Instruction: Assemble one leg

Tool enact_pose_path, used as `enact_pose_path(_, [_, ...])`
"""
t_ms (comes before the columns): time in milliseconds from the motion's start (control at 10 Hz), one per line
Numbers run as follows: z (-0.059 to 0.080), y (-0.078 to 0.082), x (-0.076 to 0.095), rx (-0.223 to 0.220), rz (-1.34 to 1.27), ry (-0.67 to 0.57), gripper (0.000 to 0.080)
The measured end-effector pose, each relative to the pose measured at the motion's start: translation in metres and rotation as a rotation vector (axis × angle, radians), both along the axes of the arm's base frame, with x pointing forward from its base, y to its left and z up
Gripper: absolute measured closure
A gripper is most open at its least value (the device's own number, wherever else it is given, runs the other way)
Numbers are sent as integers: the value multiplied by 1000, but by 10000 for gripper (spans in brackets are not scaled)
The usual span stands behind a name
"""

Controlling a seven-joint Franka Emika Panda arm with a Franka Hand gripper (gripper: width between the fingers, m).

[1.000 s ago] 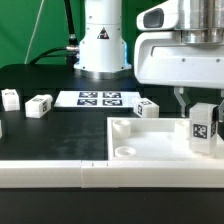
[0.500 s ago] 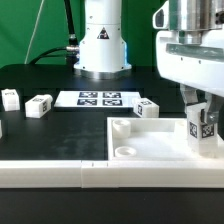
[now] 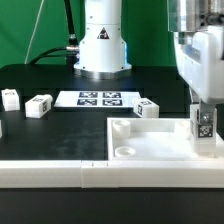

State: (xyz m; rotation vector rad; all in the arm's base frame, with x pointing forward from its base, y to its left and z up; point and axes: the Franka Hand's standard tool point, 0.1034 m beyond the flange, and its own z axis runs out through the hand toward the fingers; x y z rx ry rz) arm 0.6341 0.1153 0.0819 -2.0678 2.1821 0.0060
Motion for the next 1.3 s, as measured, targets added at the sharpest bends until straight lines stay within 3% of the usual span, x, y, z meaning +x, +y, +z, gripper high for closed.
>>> enact_pose_path(200, [2,1,1,-5,69,-8,182])
enact_pose_path(300, [2,0,1,-17,181,-20,160])
enact_pose_path(800, [2,4,0,-75,781,-72,151])
enact_pose_path(1300, [1,2,3,-116,1395,-46,151])
